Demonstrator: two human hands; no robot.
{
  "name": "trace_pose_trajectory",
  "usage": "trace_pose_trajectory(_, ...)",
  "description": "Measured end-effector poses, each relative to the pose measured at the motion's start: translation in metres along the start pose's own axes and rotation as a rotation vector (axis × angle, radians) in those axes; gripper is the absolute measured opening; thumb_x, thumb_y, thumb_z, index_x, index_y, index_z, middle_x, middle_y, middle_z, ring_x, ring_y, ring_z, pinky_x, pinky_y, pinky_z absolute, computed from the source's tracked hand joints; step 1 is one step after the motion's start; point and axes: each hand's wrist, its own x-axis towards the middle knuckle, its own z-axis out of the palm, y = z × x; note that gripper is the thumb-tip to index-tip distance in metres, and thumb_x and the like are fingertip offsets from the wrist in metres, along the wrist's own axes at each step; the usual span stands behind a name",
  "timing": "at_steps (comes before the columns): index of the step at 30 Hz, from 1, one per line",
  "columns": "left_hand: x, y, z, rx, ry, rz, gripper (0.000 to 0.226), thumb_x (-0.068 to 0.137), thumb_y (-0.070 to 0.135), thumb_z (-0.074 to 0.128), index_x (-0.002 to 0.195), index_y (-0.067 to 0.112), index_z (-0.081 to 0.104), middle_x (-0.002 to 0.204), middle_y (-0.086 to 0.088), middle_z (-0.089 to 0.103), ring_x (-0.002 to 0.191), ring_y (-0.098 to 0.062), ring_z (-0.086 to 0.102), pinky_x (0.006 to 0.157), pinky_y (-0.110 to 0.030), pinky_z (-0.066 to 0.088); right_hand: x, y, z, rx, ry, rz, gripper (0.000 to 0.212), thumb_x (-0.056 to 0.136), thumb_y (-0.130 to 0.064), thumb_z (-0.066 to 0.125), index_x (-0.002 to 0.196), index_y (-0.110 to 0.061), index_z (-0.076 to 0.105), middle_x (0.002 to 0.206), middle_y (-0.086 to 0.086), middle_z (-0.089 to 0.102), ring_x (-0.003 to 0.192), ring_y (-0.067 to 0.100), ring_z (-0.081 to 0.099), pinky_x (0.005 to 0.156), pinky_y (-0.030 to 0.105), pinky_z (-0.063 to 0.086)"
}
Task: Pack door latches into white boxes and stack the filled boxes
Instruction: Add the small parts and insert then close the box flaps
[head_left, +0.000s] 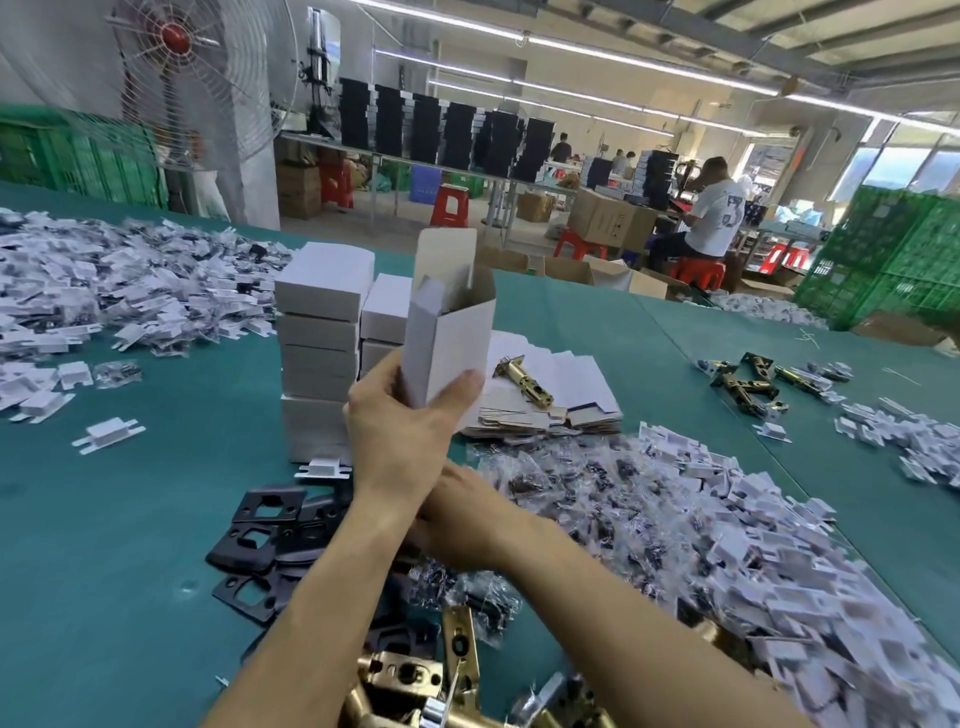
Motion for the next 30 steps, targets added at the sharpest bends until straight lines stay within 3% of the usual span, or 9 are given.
trace_pose_trajectory(6,0.002,-0.001,-0.003,0.031,-0.021,0.005,0.026,0.071,0.027,0.091,0.084,0.036,0.071,0.081,0.015,0.074,0.075,-0.004,0.069,0.06,-0.029,0.06,0.022,-0.012,0.023,-0.171,0.008,-0.164,0.023,0.098,-0.014,0.042,0.107,-0.004,0.061,0.112,0.022,0.061,0.1,0.037,0.053,0.089,0.052,0.046)
trace_pose_trajectory(11,0.001,0.001,-0.001,0.046,-0.015,0.019,0.024,0.061,0.044,0.087,0.076,0.035,0.07,0.077,0.012,0.073,0.075,-0.015,0.069,0.063,-0.04,0.062,0.021,-0.014,0.024,-0.063,0.161,-0.259,0.01,0.09,0.005,0.054,0.092,0.006,0.064,0.089,0.025,0.061,0.083,0.04,0.056,0.078,0.05,0.049)
trace_pose_trajectory(14,0.001,0.003,0.0,-0.007,-0.01,0.026,0.027,0.06,0.04,0.087,0.083,0.032,0.074,0.08,0.008,0.075,0.079,-0.019,0.071,0.064,-0.037,0.062,0.021,-0.008,0.015,0.002,0.16,-0.015,0.023,0.093,-0.005,0.05,0.113,0.001,0.061,0.111,0.022,0.065,0.097,0.04,0.059,0.086,0.052,0.049)
trace_pose_trajectory(16,0.0,0.005,0.0,-0.032,-0.008,0.041,0.028,0.062,0.037,0.087,0.086,0.027,0.075,0.082,0.006,0.076,0.08,-0.02,0.072,0.065,-0.04,0.062,0.014,0.003,-0.001,0.114,0.243,0.138,0.026,0.093,-0.007,0.05,0.114,-0.001,0.063,0.11,0.023,0.067,0.092,0.041,0.062,0.079,0.046,0.052)
trace_pose_trajectory(20,-0.005,0.008,0.0,-0.003,-0.047,0.096,0.024,0.069,0.034,0.09,0.085,0.026,0.073,0.079,0.009,0.073,0.074,-0.02,0.07,0.055,-0.05,0.059,-0.016,0.045,-0.048,0.304,0.474,0.367,0.021,0.095,-0.006,0.058,0.108,-0.009,0.074,0.093,-0.003,0.07,0.073,0.006,0.061,0.068,0.007,0.046)
trace_pose_trajectory(22,-0.007,0.008,0.001,0.011,-0.101,0.108,0.023,0.072,0.028,0.091,0.087,0.03,0.073,0.082,0.01,0.073,0.075,-0.019,0.07,0.056,-0.051,0.058,-0.032,0.063,-0.072,0.347,0.667,0.464,0.023,0.096,-0.006,0.058,0.113,-0.01,0.073,0.097,0.001,0.071,0.08,0.016,0.066,0.08,0.021,0.055)
trace_pose_trajectory(24,-0.009,0.006,0.002,0.028,-0.15,0.13,0.028,0.072,0.024,0.09,0.086,0.039,0.07,0.083,0.008,0.072,0.074,-0.022,0.069,0.057,-0.054,0.057,-0.048,0.064,-0.096,0.457,0.859,0.378,0.024,0.096,-0.004,0.058,0.114,-0.015,0.072,0.099,0.004,0.073,0.087,0.025,0.069,0.081,0.038,0.059)
trace_pose_trajectory(27,-0.01,0.0,0.002,0.022,-0.188,0.161,0.033,0.069,0.021,0.09,0.086,0.04,0.07,0.079,0.006,0.072,0.071,-0.022,0.066,0.055,-0.054,0.056,-0.067,0.042,-0.126,0.493,0.976,0.007,0.024,0.096,-0.002,0.059,0.113,-0.017,0.066,0.104,0.009,0.071,0.092,0.02,0.069,0.076,0.028,0.057)
trace_pose_trajectory(30,-0.011,-0.004,0.003,0.014,-0.217,0.165,0.032,0.066,0.025,0.093,0.087,0.036,0.072,0.08,0.003,0.073,0.073,-0.027,0.066,0.055,-0.054,0.054,-0.076,0.015,-0.145,0.222,0.981,-0.23,0.021,0.095,-0.007,0.062,0.113,-0.016,0.066,0.101,0.009,0.069,0.091,0.017,0.065,0.076,0.028,0.054)
